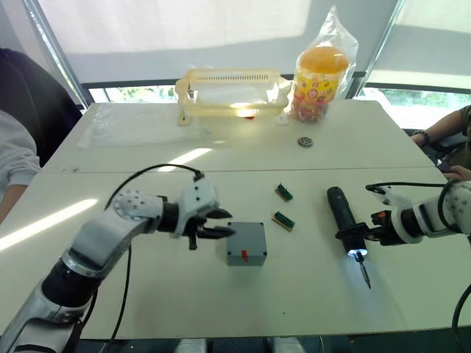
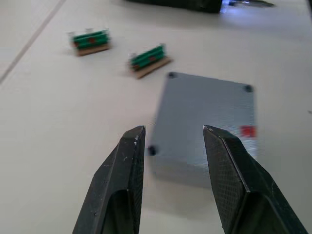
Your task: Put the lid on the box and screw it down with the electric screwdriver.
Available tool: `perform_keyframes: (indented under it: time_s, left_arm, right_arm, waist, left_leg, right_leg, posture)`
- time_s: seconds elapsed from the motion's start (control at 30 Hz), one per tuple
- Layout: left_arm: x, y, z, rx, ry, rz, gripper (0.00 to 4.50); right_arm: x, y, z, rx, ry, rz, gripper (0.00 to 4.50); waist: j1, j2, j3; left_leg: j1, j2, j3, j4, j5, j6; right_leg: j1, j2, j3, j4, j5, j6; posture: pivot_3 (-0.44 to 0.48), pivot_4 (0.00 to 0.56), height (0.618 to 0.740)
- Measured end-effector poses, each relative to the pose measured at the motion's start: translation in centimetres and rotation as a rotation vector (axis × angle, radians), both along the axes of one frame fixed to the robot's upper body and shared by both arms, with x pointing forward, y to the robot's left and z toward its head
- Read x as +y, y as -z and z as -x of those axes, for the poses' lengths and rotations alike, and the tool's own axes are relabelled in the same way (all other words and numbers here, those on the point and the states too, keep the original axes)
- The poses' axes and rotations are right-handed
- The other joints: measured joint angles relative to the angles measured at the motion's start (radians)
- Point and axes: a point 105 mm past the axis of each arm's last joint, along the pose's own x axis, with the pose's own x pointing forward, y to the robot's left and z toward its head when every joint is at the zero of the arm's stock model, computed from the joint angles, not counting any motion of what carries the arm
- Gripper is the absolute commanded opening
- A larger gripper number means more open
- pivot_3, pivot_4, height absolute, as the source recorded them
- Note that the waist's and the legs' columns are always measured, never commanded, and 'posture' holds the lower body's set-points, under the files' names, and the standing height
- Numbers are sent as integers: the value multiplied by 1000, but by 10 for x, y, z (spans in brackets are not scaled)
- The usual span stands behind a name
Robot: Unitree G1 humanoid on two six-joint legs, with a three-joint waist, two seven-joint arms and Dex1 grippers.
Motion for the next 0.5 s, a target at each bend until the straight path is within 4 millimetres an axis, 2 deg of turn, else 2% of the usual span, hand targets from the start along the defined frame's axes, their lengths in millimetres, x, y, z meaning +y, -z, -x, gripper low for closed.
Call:
perform_keyframes:
  time_s: [0.07,0.13,0.2,0.23,0.3,0.37,0.4,0.5]
  left_arm:
    - [14,-4,-7,7,-78,37,1873]
    - [24,-3,-8,37,-124,76,1873]
    - [26,2,-4,90,-132,111,1873]
    - [25,6,0,112,-123,116,1873]
    - [25,20,7,180,-111,119,1873]
    - [20,32,11,226,-95,113,1873]
    - [20,37,12,243,-96,110,1873]
    - [18,50,13,276,-92,78,1873]
  right_arm:
    - [3,-14,-15,-144,-50,29,4454]
    - [21,-44,-27,-340,-143,-11,4454]
    - [49,-74,-24,-515,-288,-56,4454]
    - [63,-80,-16,-568,-361,-89,4454]
    - [102,-67,15,-565,-534,-208,4454]
    - [128,-38,46,-473,-628,-315,4454]
    - [135,-26,58,-427,-654,-342,4454]
    - [144,-10,80,-391,-693,-339,4454]
  waist:
    - [-2,2,1]
    - [-8,2,1]
    - [-5,2,1]
    - [-2,1,0]
    - [7,-1,-1]
    - [19,-1,-1]
    - [22,0,0]
    - [24,-1,0]
  left_leg:
    - [0,0,1,-1,0,0]
    - [-1,0,1,-2,0,0]
    - [0,1,-1,-3,0,0]
    - [0,2,-2,-4,0,0]
    - [-1,2,-5,-4,0,0]
    - [-3,1,-4,-2,0,0]
    - [-3,0,-3,-1,0,0]
    - [-2,-1,-2,2,2,-3]
  right_leg:
    - [-2,0,1,0,1,3]
    - [-3,0,1,1,1,3]
    - [-3,1,0,3,1,3]
    - [-3,2,-2,3,1,3]
    - [-1,2,-4,2,0,4]
    - [-2,0,-3,1,0,4]
    - [-2,-1,-1,2,0,4]
    - [1,-1,0,-1,1,1]
  posture:
    - [0,150,740]
    - [0,150,740]
    - [0,150,740]
    - [0,150,740]
    - [0,150,740]
    - [0,150,740]
    - [0,150,740]
    - [0,150,740]
